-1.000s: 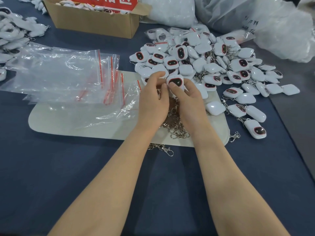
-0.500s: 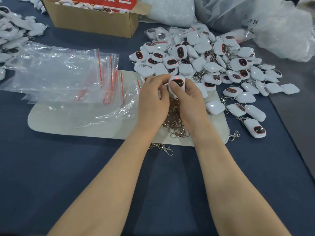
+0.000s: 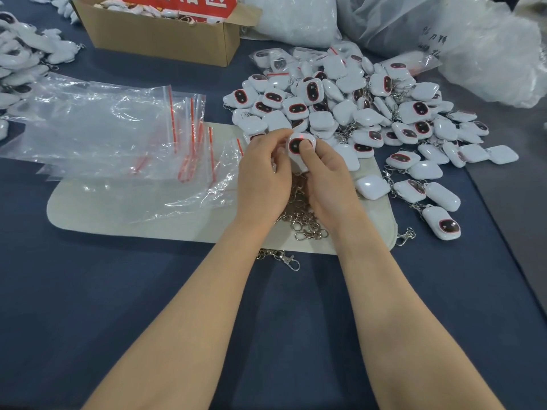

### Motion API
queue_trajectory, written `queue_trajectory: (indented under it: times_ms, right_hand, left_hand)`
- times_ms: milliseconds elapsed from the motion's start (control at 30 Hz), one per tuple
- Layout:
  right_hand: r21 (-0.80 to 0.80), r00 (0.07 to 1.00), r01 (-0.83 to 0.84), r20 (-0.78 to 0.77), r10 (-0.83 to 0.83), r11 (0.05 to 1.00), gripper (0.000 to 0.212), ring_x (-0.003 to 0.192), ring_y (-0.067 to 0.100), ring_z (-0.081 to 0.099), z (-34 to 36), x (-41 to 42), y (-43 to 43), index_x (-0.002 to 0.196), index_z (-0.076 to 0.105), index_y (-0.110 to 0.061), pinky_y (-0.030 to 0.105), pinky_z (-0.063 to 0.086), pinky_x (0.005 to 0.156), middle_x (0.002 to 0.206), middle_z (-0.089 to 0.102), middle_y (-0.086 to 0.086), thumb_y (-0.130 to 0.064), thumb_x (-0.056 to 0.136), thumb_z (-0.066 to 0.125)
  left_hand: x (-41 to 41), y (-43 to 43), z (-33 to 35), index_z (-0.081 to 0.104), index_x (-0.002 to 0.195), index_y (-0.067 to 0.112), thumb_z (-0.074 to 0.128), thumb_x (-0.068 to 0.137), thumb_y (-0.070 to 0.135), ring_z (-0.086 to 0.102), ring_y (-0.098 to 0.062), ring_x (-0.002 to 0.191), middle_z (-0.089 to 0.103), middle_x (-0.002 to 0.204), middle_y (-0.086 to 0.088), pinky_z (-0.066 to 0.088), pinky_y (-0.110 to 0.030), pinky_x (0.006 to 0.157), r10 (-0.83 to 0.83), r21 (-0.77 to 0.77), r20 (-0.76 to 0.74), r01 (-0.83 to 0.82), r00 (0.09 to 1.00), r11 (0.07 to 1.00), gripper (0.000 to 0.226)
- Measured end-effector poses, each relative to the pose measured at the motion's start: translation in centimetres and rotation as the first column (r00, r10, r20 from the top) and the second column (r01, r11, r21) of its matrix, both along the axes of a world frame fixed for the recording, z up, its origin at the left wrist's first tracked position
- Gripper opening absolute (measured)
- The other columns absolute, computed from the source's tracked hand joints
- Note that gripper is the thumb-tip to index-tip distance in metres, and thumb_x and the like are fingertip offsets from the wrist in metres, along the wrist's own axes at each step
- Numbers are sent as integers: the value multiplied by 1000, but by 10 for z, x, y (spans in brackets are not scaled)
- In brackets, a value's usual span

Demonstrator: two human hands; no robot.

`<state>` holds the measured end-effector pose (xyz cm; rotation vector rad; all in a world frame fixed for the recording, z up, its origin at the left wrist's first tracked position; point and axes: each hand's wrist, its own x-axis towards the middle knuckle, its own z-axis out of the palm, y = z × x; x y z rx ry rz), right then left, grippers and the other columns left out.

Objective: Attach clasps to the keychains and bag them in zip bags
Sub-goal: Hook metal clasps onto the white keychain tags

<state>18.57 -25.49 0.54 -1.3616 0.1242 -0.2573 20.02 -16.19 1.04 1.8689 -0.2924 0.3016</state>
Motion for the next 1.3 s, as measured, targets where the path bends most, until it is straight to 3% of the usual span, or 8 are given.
queue_trajectory:
  times_ms: [167, 400, 567, 700, 800, 967, 1100, 1300]
  right_hand:
    - [42, 986, -167, 30, 166, 985, 23, 97, 12, 67, 1, -2, -3, 116, 58, -4, 23, 52, 85, 102, 70, 5, 3, 98, 44]
    - [-19, 991, -128, 46, 129, 992, 27, 100, 16, 66, 2, 0, -1, 119, 55, -1, 26, 51, 87, 105, 68, 9, 8, 95, 45]
    - [-351, 985, 151, -29, -172, 924, 20, 101, 6, 61, 3, -2, -1, 113, 50, -16, 25, 49, 90, 108, 65, -1, -6, 96, 51]
    - [-565, 924, 378, 182, -337, 733, 10, 82, 5, 51, 6, -6, 1, 101, 54, -17, 18, 41, 74, 86, 55, -5, -13, 93, 58]
    - [-493, 904, 423, 178, -388, 760, 13, 75, 12, 52, 9, -6, 0, 102, 57, -18, 22, 45, 70, 89, 60, 1, -17, 91, 62]
    - [-214, 938, 345, 38, -345, 914, 28, 79, 19, 70, 10, -6, 4, 110, 45, -24, 41, 58, 81, 91, 62, 0, -14, 91, 63]
    - [-75, 962, 274, 40, -271, 959, 31, 71, 16, 73, 11, -7, 10, 111, 40, -22, 34, 59, 78, 87, 62, 4, -8, 92, 61]
    - [-497, 967, 233, 30, -251, 836, 28, 65, 13, 60, 4, -7, 16, 108, 46, -23, 33, 51, 72, 75, 64, 1, -17, 89, 64]
  left_hand:
    - [3, 2, -1, 60, 122, 16, 43, 96, 7, 51, -5, 103, 59, 117, -1, 41, -12, 89, 31, -3, -4, -31, 1000, 1000, 32]
    - [1, 2, 0, 58, 124, 14, 46, 95, 9, 54, -11, 107, 58, 118, -2, 44, -23, 92, 20, 22, 21, -20, 1000, 1000, 32]
    - [8, 17, -5, 49, 131, 17, 59, 87, 30, 40, -28, 119, 46, 130, -8, 30, -40, 98, 289, 477, 129, -315, 948, 820, 47]
    - [13, 30, -7, 45, 127, 15, 58, 86, 41, 48, -31, 111, 50, 118, -10, 35, -43, 91, 290, 646, -34, -201, 956, 736, 50]
    - [13, 29, -7, 48, 122, 11, 52, 91, 25, 56, -28, 97, 60, 102, -9, 38, -35, 69, 217, 621, -58, -135, 974, 772, 35]
    - [13, 30, -4, 51, 120, 6, 50, 93, 16, 58, -27, 94, 63, 98, -12, 43, -36, 74, 165, 553, -60, -105, 984, 826, 29]
    - [10, 23, 0, 53, 121, 5, 48, 94, 12, 57, -23, 92, 61, 100, -12, 37, -26, 75, 145, 436, -18, -123, 989, 892, 29]
    - [9, 17, 1, 58, 121, 7, 47, 96, 10, 56, -15, 98, 60, 108, -4, 37, -16, 81, 167, 236, -48, -151, 985, 960, 28]
